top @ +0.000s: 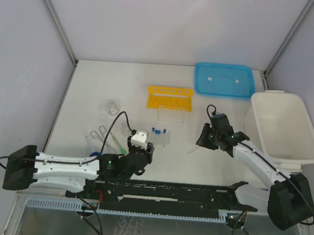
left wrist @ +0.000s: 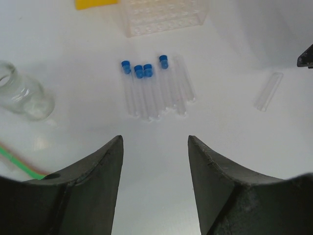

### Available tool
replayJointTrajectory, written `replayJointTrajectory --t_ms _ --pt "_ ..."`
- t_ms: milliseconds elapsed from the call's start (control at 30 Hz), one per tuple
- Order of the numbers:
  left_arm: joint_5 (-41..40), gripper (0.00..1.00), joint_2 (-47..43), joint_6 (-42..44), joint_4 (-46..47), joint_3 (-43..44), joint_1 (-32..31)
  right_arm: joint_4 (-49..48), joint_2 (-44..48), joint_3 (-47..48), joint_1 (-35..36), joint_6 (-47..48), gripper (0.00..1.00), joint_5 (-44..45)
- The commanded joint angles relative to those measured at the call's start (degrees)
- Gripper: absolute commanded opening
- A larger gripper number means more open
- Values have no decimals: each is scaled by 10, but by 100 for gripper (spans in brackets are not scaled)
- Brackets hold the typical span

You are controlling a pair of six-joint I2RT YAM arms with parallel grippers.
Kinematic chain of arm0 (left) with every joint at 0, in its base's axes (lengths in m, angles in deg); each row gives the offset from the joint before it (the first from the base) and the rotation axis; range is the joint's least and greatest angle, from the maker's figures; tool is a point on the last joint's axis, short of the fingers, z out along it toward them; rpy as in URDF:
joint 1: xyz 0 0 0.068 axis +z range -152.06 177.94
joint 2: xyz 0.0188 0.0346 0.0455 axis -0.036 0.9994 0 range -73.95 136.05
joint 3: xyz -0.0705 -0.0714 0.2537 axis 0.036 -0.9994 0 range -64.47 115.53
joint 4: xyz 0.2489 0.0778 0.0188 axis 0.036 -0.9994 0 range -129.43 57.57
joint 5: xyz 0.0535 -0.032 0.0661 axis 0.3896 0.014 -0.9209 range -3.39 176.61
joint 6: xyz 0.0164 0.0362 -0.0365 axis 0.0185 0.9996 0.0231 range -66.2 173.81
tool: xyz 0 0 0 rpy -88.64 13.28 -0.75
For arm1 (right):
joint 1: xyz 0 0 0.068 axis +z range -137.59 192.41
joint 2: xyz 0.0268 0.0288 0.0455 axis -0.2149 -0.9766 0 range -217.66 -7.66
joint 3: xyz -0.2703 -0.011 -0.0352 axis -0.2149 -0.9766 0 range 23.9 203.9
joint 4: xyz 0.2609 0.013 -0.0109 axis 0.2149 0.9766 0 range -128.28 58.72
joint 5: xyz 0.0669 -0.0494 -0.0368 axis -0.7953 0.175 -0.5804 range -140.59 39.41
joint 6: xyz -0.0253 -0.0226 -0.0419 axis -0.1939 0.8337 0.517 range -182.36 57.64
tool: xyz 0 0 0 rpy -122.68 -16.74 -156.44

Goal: Organize the chemistry lab equipment
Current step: Adjust the test tube at the center of the board, then pick up the test tube at the center of the board.

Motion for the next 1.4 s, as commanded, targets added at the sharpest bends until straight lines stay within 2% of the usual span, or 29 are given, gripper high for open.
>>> replayJointTrajectory --t_ms 0,133,300,400,567,667,933,1100,1367 --pt "119 61 63 105 92 69 55 40 60 6 9 7 30 71" --pt "227 62 151 181 89 159 92 52 84 2 -7 12 31 86" --pt "307 60 299 248 23 308 97 43 92 -18 -56 21 32 69" --pt "344 59 367 252 13 360 96 36 107 -36 -91 26 32 57" --pt "368 59 432 258 -10 410 98 37 166 -60 -163 38 32 32" --pt "378 59 466 266 -31 443 98 33 178 -61 -178 43 32 11" --pt "411 57 503 283 -13 458 112 23 159 -62 -181 49 32 -27" --pt "472 54 509 290 -3 452 132 22 164 -62 -181 51 31 -31" --pt "503 51 534 294 -17 471 135 20 162 -62 -181 51 31 -31"
